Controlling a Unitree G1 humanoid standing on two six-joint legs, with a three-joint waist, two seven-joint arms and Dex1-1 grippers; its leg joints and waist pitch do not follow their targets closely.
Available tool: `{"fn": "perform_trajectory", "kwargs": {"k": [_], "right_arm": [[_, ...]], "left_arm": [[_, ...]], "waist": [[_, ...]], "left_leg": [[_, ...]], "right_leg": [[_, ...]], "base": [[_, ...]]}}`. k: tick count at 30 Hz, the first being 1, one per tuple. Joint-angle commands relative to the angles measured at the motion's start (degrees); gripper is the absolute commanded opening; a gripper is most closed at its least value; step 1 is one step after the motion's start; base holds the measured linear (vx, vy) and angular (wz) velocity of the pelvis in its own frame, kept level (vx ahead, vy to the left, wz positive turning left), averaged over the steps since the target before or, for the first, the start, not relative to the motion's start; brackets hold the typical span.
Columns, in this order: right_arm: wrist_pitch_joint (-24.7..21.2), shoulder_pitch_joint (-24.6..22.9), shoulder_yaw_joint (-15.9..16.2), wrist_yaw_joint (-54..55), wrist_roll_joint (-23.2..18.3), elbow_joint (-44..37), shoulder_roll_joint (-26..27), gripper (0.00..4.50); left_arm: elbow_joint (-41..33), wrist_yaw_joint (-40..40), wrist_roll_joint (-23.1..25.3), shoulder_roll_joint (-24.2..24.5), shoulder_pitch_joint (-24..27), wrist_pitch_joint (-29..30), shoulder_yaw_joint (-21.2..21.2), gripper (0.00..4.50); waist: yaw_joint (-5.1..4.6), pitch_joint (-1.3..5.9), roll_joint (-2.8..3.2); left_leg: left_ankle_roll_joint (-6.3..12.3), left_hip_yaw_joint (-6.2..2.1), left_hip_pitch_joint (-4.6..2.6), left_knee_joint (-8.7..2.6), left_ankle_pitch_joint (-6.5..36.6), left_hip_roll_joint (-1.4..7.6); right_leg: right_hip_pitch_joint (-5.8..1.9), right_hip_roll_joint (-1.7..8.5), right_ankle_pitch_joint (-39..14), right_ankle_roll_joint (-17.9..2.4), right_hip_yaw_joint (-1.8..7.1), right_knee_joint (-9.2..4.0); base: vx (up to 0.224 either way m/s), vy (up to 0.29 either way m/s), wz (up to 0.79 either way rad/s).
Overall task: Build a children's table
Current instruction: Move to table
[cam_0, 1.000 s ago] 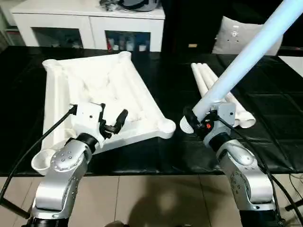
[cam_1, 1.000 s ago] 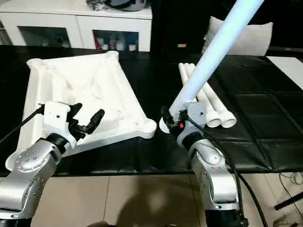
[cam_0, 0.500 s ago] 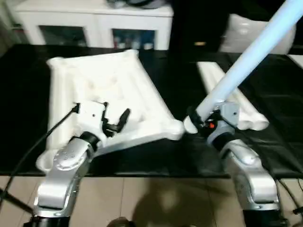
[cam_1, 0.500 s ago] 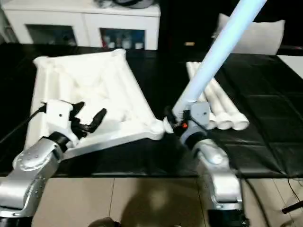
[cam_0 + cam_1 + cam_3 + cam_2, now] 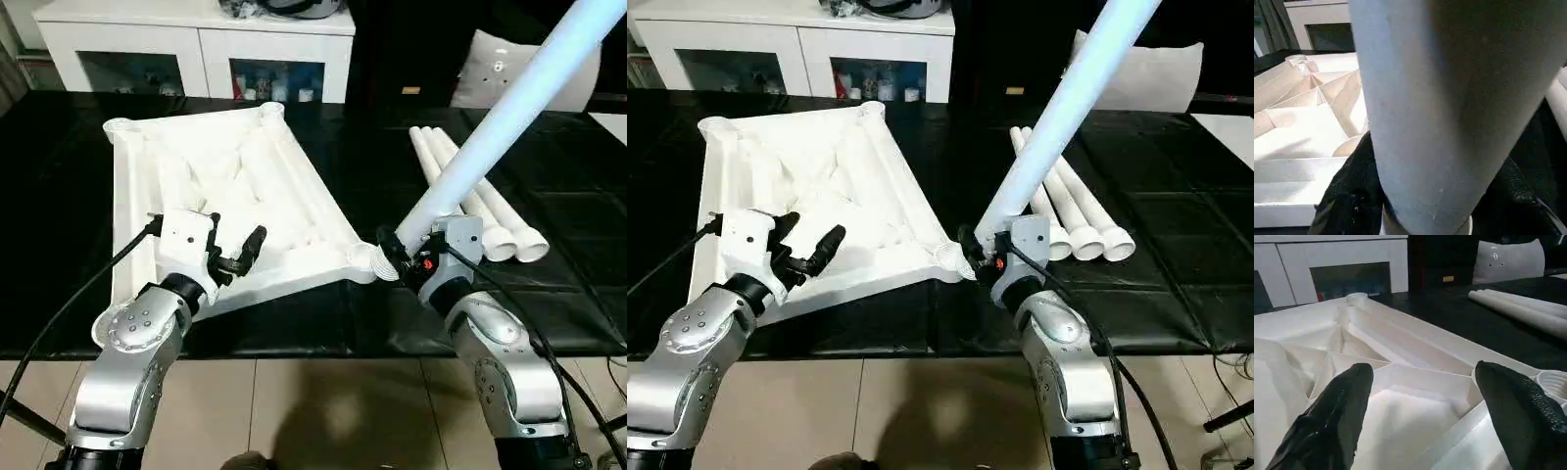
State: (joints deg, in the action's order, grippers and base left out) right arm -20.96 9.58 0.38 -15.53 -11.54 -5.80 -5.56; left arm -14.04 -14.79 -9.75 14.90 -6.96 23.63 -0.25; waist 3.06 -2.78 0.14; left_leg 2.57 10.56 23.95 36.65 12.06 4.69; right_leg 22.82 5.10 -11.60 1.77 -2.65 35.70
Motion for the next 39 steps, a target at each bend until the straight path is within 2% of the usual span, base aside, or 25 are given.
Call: {"fn": "perform_trajectory", "kwargs": {"k": [1, 3, 4, 5, 6, 7, 8, 9, 10, 12, 15, 19, 21, 25, 26, 27, 28, 30, 31, 33, 34, 35, 36, 38, 39], "right_arm": [[-0.27, 0.0, -0.39, -0.17, -0.23, -0.4, -0.38, 1.89], [-0.36, -0.01, -0.42, -0.35, -0.45, -0.52, -0.51, 1.89], [-0.43, 0.0, -0.43, -0.44, -0.58, -0.56, -0.57, 1.89], [-0.43, 0.0, -0.43, -0.44, -0.58, -0.56, -0.57, 1.89], [-0.33, -0.08, -0.45, -0.86, -0.85, -0.7, -0.74, 1.89], [-0.44, -0.12, -0.63, -1.23, -1.32, -0.81, -0.8, 1.89], [-0.57, -0.14, -0.93, -2.04, -2.05, -0.93, -1.12, 1.89], [-0.57, -0.17, -0.98, -2.23, -2.18, -0.95, -1.21, 1.89], [-0.56, -0.19, -1.02, -2.39, -2.27, -0.95, -1.3, 1.89], [-0.58, -0.2, -1.16, -2.83, -2.72, -0.94, -1.34, 1.89], [-0.99, -0.42, -0.56, -5.14, -4.19, -1.84, -1.72, 1.89], [-2.62, -0.63, 1.25, -7.82, -5.14, -3.58, -2.74, 1.89], [-1.87, -0.53, 2.09, -7.88, -4.09, -3.86, -3.49, 1.89], [-1.12, -0.44, 1.75, -7.65, -3.71, -3.59, -3.44, 1.89], [-1.45, -0.34, 0.78, -7.57, -4.83, -3.36, -2.85, 1.89], [-2.02, -0.22, -0.02, -7.22, -5.61, -3.17, -2.44, 1.89], [-2.02, -0.22, -0.02, -7.22, -5.61, -3.17, -2.44, 1.89], [-0.86, -0.14, 0.65, -7.38, -3.87, -2.82, -3.71, 1.89], [-0.49, -0.28, 0.89, -7.48, -3.48, -2.87, -4.03, 1.89], [-0.5, -0.77, 1.23, -7.4, -3.43, -3.29, -4.61, 1.89], [-0.51, -0.84, 1.27, -7.37, -3.45, -3.36, -4.68, 1.89], [-0.51, -0.84, 1.27, -7.37, -3.46, -3.36, -4.68, 1.89], [-0.53, -0.91, 1.14, -7.43, -3.24, -3.53, -4.66, 1.89], [-0.65, -0.99, 1.0, -7.36, -3.1, -3.74, -4.66, 1.89], [-0.71, -1.08, 0.94, -7.33, -3.05, -3.9, -4.77, 1.89]], "left_arm": [[-0.31, -0.09, 1.18, 0.34, -0.13, -0.33, -0.74, 3.85], [-0.33, -0.04, 1.07, 0.11, 0.04, -0.2, -0.76, 3.85], [-0.33, -0.01, 0.91, 0.01, 0.14, -0.19, -0.7, 3.85], [-0.33, -0.01, 0.91, 0.01, 0.14, -0.19, -0.7, 3.85], [-0.34, 0.04, 0.69, -0.03, 0.36, 0.15, -0.55, 3.85], [-0.44, -0.07, 0.57, 0.05, 0.49, 0.14, -0.49, 3.85], [-0.78, -0.34, 0.15, 0.13, 0.73, 0.18, -0.3, 3.85], [-0.89, -0.41, 0.04, 0.13, 0.82, 0.16, -0.26, 3.85], [-0.99, -0.47, -0.06, 0.1, 0.88, 0.09, -0.23, 3.85], [-1.0, -0.54, -0.25, -0.05, 0.88, -0.01, -0.2, 3.85], [-1.29, -1.59, -1.18, -0.64, 1.1, -0.56, -0.23, 3.85], [-1.81, -2.23, -1.69, -0.81, 2.06, -0.79, -0.46, 3.85], [-1.78, -2.39, -1.8, -0.86, 2.41, -0.79, -0.78, 3.85], [-1.74, -2.7, -1.97, -0.95, 2.42, -0.73, -1.08, 3.85], [-1.78, -3.15, -1.91, -0.85, 2.39, -0.71, -1.52, 3.85], [-1.79, -3.53, -1.81, -0.72, 2.37, -0.69, -1.91, 3.85], [-1.79, -3.53, -1.81, -0.72, 2.37, -0.69, -1.91, 3.85], [-1.59, -5.35, -2.05, -0.18, 2.11, -0.96, -3.35, 3.85], [-1.53, -5.62, -2.13, -0.17, 2.03, -0.94, -3.56, 3.85], [-1.34, -5.98, -2.14, -0.29, 1.85, -0.9, -3.79, 3.85], [-1.31, -6.1, -2.21, -0.32, 1.84, -0.9, -3.8, 3.85], [-1.31, -6.11, -2.22, -0.32, 1.84, -0.9, -3.8, 3.85], [-1.26, -6.27, -2.2, -0.29, 1.72, -0.82, -3.85, 3.85], [-1.29, -6.45, -2.3, -0.18, 1.73, -0.75, -3.93, 3.85], [-1.36, -6.55, -2.35, -0.14, 1.82, -0.73, -4.01, 3.85]], "waist": [[-0.42, 2.41, 1.15], [-1.3, 2.32, 2.72], [-1.29, 2.41, 2.92], [-1.29, 2.41, 2.92], [-1.02, 2.48, 2.29], [-1.22, 2.76, 1.83], [-0.94, 3.32, 0.59], [0.99, 3.25, -1.29], [1.82, 3.54, -1.72], [3.12, 3.2, -1.29], [3.44, 3.1, 0.69], [3.55, 3.32, 1.04], [3.61, 2.57, 0.59], [3.77, 0.61, 1.48], [2.13, 0.39, 2.06], [1.62, 1.05, 3.3], [1.26, 1.16, 3.24], [0.65, 1.56, 2.64], [0.19, 1.68, 2.45], [0.1, 0.96, 0.49], [2.13, 0.82, -0.91], [3.68, 2.03, -1.45], [3.63, 2.13, -1.43], [3.52, 2.67, -0.81], [2.73, 3.53, 1.86]], "left_leg": [[-14.27, -6.84, -3.39, -8.28, 34.82, 9.26], [-18.44, -9.6, -3.73, -11.87, 39.96, 13.33], [-16.85, -9.75, -3.18, -14.01, 39.3, 15.48], [-16.85, -9.75, -3.18, -14.01, 39.3, 15.48], [-9.24, -8.68, -3.33, -13.28, 34.73, 14.83], [-6.62, -8.3, -3.46, -12.22, 32.84, 13.55], [-4.27, -6.18, -2.82, -8.82, 28.14, 9.18], [-2.52, -3.11, -0.33, -2.69, 14.94, 4.53], [-1.63, -3.31, -0.69, -2.05, 8.03, 4.92], [0.22, -3.24, 0.01, -3.95, -1.08, 5.83], [-2.22, -3.29, -1.69, -6.08, 7.22, 8.59], [-4.75, -3.57, -2.7, -7.28, 14.07, 9.81], [0.26, -5.32, 0.65, -7.99, 20.32, 7.14], [-1.29, -4.84, -1.29, -4.8, 26.63, 6.8], [-5.84, -5.46, -7.16, -6.03, 34.92, 9.38], [-9.28, -8.06, -8.59, -9.93, 46.05, 11.73], [-9.82, -9.05, -8.82, -11.68, 49.91, 12.44], [-5.54, -9.45, -10.14, -12.39, 49.08, 12.19], [-4.15, -9.25, -10.16, -12.2, 47.62, 11.58], [-2.67, -5.43, -7.4, -10.37, 42.46, 7.78], [-1.07, -2.32, -4.82, -3.82, 25.71, 4.65], [2.3, -3.92, 0.06, 2.25, 8.9, 5.26], [2.15, -4.55, 2.33, 2.83, 2.97, 4.84], [2.29, -4.19, 2.09, 0.34, -0.83, 4.54], [3.37, -3.63, -1.8, -4.65, -6.93, 5.89]], "right_leg": [[-0.01, 2.99, -18.02, -5.64, 2.61, -4.38], [-0.4, 0.14, -9.07, -2.89, 0.51, -0.48], [-0.54, -0.69, -5.69, -1.47, -0.4, 3.09], [-0.54, -0.69, -5.69, -1.47, -0.4, 3.09], [-0.17, -0.11, -5.14, -1.48, 0.06, 3.77], [-0.46, 0.85, -5.16, -1.79, 0.83, 2.38], [-1.17, 3.1, -4.14, -4.79, 2.67, -1.95], [-3.06, 8.3, -12.14, -5.44, 4.56, -6.55], [-3.19, 8.82, -13.93, -3.35, 5.38, -6.64], [-3.12, 6.03, -14.09, 0.0, 4.02, -5.82], [-2.06, 3.4, -17.7, -5.28, 2.55, -5.43], [-2.61, 2.91, -10.64, -8.08, 2.49, -4.2], [-6.34, 5.71, -22.05, -8.44, -0.59, -5.71], [-9.24, 8.11, -47.61, -6.43, -4.32, -11.16], [-5.64, 3.98, -42.6, -5.94, -3.85, -10.06], [-6.07, 0.87, -29.06, -6.07, -3.51, -4.51], [-5.9, 0.03, -21.58, -5.96, -3.13, -1.26], [-3.2, -0.27, -7.23, -3.96, -1.67, 1.71], [-3.01, 0.15, -6.29, -3.56, -1.27, 1.31], [-5.09, 3.32, -12.73, -4.07, 1.16, -5.18], [-8.51, 8.61, -31.77, -6.43, 6.28, -9.96], [-12.79, 12.04, -38.92, -8.14, 9.11, -10.83], [-13.31, 9.59, -35.08, -9.19, 7.15, -9.77], [-13.19, 5.59, -26.31, -11.24, 4.5, -8.77], [-11.4, 0.78, -15.3, -10.19, -0.25, -7.4]], "base": [[0.0, 0.0, 0.0], [0.0, 0.0, 0.0], [-0.004, -0.059, 0.1], [0.003, -0.111, 0.15], [0.003, -0.111, 0.15], [0.009, -0.155, 0.07], [0.001, -0.183, -0.08], [0.001, -0.183, -0.08], [-0.003, -0.184, -0.05], [-0.006, -0.153, -0.03], [0.005, -0.078, -0.03], [0.0, 0.0, 0.0], [0.0, 0.0, 0.0], [0.031, 0.029, 0.51], [0.043, 0.063, 0.23], [0.043, 0.063, 0.23], [0.08, 0.059, -0.05], [0.099, 0.039, 0.07], [0.1, -0.006, 0.1], [0.091, -0.058, 0.06], [0.134, -0.077, 0.02], [0.15, -0.058, -0.1], [0.15, -0.058, -0.1], [0.136, -0.024, 0.01], [0.146, -0.006, 0.08]]}}
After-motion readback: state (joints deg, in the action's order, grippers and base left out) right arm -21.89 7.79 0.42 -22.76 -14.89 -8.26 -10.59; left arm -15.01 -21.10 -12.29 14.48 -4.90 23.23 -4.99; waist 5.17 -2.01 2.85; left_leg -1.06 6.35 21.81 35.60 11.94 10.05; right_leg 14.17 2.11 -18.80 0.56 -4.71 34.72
